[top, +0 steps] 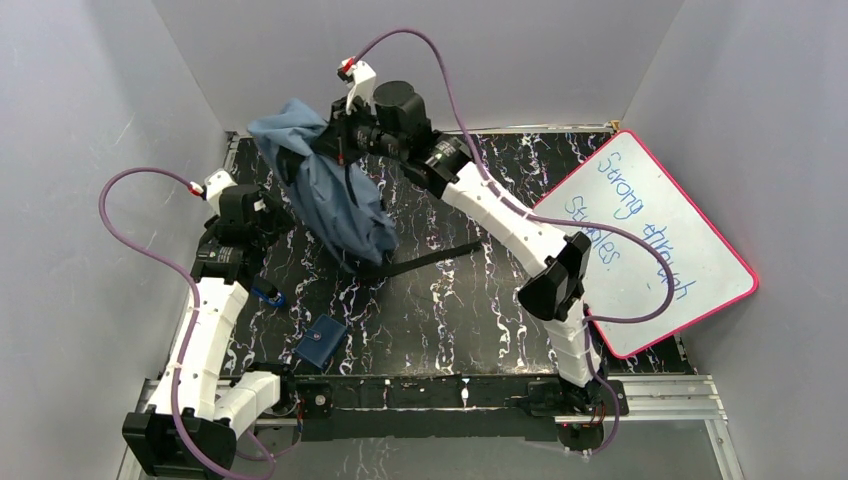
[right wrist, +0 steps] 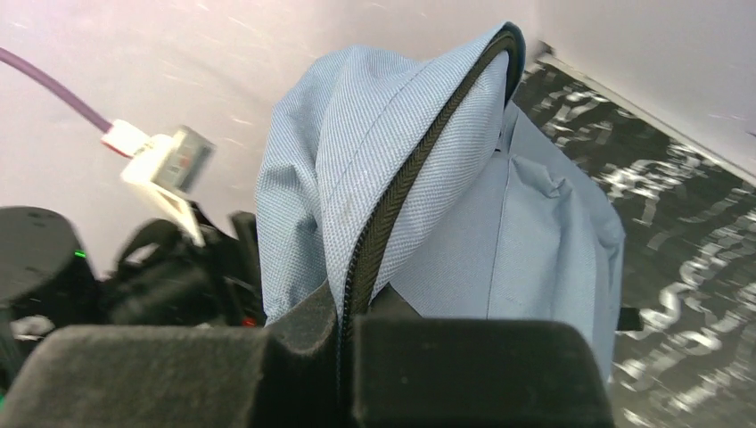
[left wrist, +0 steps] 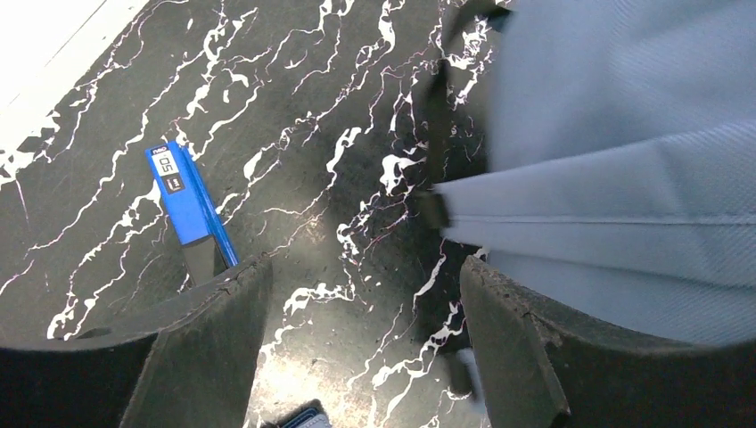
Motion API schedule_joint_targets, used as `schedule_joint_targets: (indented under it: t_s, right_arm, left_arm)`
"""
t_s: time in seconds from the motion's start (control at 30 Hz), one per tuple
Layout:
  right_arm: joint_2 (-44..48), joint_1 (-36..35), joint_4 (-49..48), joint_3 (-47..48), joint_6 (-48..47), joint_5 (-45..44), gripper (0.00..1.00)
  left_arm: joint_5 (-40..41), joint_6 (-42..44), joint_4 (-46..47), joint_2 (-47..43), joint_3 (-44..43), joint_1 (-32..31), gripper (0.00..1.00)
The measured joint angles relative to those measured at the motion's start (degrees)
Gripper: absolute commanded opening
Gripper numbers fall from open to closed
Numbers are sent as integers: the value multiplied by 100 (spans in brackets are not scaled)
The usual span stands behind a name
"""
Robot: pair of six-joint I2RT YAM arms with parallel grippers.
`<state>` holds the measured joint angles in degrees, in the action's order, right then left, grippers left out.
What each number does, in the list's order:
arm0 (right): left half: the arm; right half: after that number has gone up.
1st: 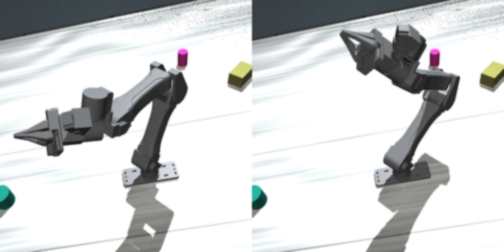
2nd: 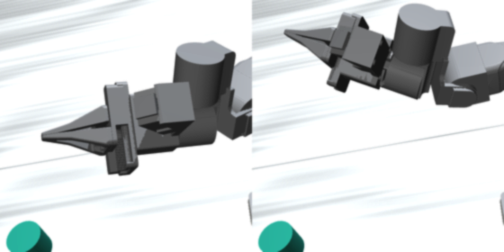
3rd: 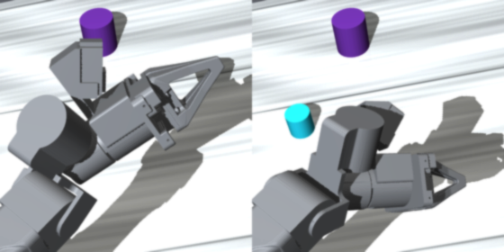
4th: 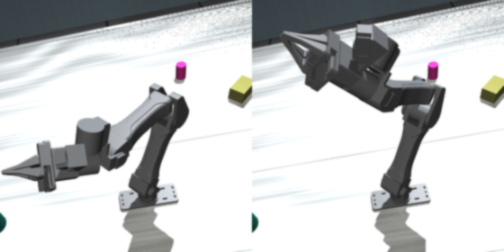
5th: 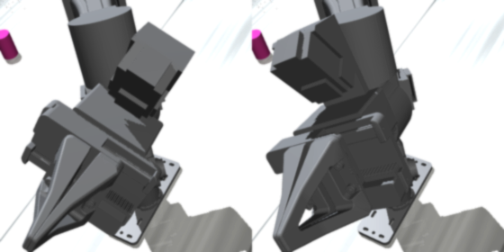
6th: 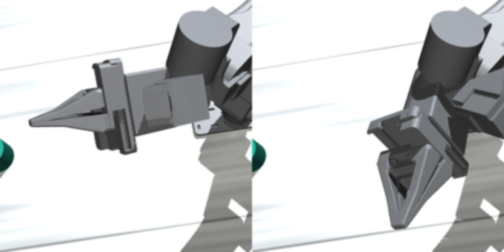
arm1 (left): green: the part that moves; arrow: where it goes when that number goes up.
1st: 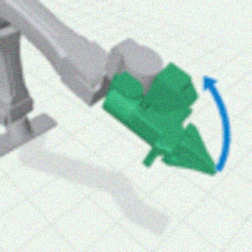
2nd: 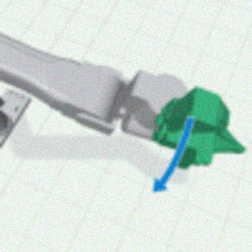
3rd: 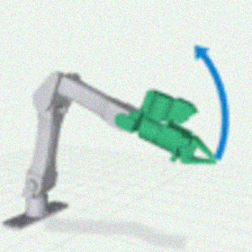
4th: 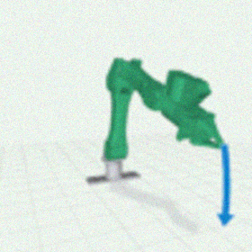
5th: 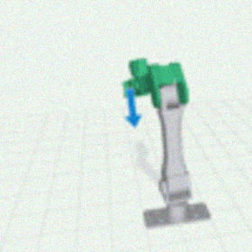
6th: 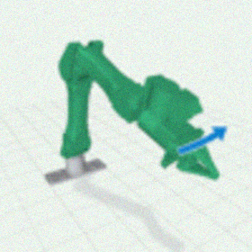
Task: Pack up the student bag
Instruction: Adjust the student bag at the center of the board.
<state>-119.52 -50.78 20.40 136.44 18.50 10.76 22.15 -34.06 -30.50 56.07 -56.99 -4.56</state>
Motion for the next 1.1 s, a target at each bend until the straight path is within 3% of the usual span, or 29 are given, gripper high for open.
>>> schedule_joint_targets:
  t_s: [0.1, 0.27, 0.47, 0.7, 0.93, 1.1]
  right_arm:
    - [63, -153, -721, -385, 446, 33, 0]
    - [680, -129, -1650, -1869, 918, -297, 0]
    - [1932, 905, -2114, -4079, 1421, -463, 0]
    - [2645, 2133, -1921, -5925, 984, -844, 22]
    - [2894, 2216, -1617, -6603, -4, -1753, 50]
    - [3067, 2190, -1182, -6627, -669, -2855, 60]
  left_arm:
    - [48, 46, 0, -7, -22, 0, 74]
    - [118, 170, 20, 0, -94, 33, 74]
    - [-260, 227, 269, 411, -116, 33, 74]
    - [-719, 258, 457, 903, -114, 33, 75]
    - [-1158, 157, 546, 999, -13, 33, 75]
    - [-1606, 90, 662, 1213, 129, 33, 74]
